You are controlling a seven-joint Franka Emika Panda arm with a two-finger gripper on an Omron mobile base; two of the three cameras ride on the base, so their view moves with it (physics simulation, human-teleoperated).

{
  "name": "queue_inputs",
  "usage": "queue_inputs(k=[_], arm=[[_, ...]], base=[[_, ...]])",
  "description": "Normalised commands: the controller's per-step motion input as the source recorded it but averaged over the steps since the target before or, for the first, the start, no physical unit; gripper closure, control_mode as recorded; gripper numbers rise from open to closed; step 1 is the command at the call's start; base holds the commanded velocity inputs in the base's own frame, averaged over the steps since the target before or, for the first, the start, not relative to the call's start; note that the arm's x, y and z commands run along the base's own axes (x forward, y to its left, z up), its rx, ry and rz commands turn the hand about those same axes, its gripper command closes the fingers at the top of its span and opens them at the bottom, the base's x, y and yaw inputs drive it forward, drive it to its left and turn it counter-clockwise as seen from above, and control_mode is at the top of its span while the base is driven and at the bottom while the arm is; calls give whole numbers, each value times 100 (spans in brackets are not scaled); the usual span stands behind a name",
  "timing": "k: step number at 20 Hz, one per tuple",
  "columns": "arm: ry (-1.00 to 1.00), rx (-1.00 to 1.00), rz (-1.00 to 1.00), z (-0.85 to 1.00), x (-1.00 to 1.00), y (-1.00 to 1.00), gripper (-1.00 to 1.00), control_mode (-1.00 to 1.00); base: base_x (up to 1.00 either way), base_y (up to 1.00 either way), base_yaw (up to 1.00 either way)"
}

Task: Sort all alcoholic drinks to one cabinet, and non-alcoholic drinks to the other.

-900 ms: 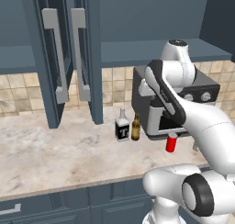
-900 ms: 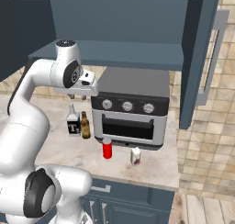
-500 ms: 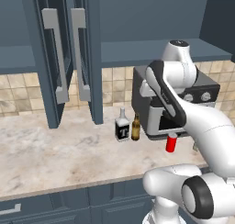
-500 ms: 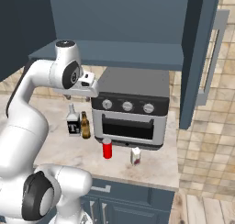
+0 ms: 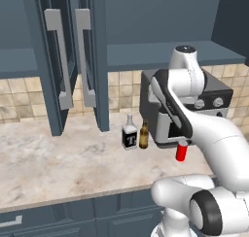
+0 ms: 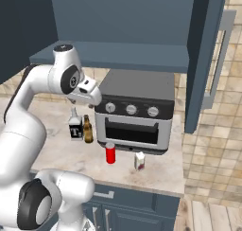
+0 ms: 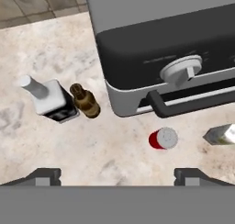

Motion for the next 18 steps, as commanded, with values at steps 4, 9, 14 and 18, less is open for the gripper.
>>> queue_inputs(k=[4, 9, 14, 18], arm=[[0, 0, -28, -29, 0, -10, -100, -100], [1, 0, -27, -35, 0, -12, -100, -100], [6, 0, -26, -40, 0, -16, -100, -100], [8, -1, -26, -44, 0, -15, -100, -100]], base=[[0, 0, 0], [0, 0, 0], [0, 0, 0], [0, 0, 0]])
